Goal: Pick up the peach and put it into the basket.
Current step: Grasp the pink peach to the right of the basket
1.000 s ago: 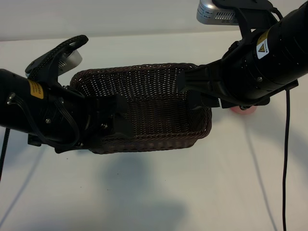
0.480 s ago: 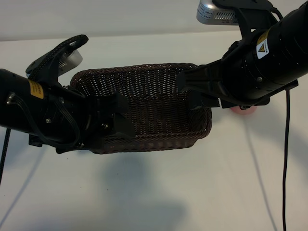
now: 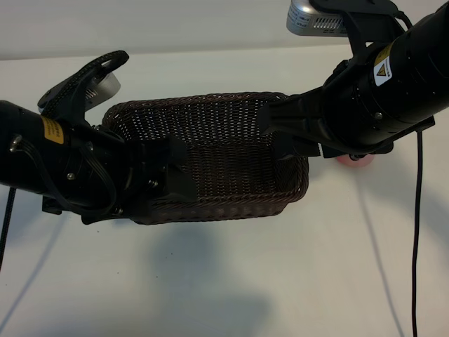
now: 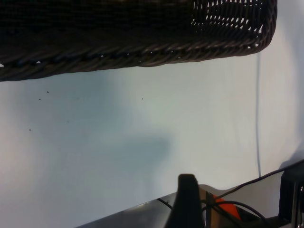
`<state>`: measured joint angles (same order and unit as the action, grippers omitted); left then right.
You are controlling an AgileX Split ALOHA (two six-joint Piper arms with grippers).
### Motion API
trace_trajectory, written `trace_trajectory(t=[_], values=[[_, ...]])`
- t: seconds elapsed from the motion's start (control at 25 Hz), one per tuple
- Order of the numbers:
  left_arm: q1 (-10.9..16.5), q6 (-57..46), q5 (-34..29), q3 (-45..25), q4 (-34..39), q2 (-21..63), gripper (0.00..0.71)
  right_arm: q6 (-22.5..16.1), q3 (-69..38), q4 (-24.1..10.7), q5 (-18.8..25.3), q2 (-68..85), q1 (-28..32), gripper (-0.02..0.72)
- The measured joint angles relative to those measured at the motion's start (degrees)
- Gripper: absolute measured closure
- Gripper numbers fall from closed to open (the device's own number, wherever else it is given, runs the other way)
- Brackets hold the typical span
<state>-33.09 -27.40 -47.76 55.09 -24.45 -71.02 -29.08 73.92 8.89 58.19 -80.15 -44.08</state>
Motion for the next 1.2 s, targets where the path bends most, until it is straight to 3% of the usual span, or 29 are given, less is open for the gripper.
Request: trace_trajectory(t=[0.64, 0.92, 1.2], values=[[0.00, 0.04, 0.00, 0.00, 0.16, 0.00, 0.144, 0.00, 0.00, -0.05, -0.21, 0.00, 0.00, 0.170], [0.00, 0.04, 0.00, 0.00, 0.66, 0.00, 0.144, 0.00, 0.00, 0.03, -3.95, 0.00, 0.00, 0.170], [0.00, 0.04, 0.00, 0.00, 0.84, 0.00, 0.144, 0.00, 0.00, 0.21, -5.02, 0.00, 0.00, 0.170]])
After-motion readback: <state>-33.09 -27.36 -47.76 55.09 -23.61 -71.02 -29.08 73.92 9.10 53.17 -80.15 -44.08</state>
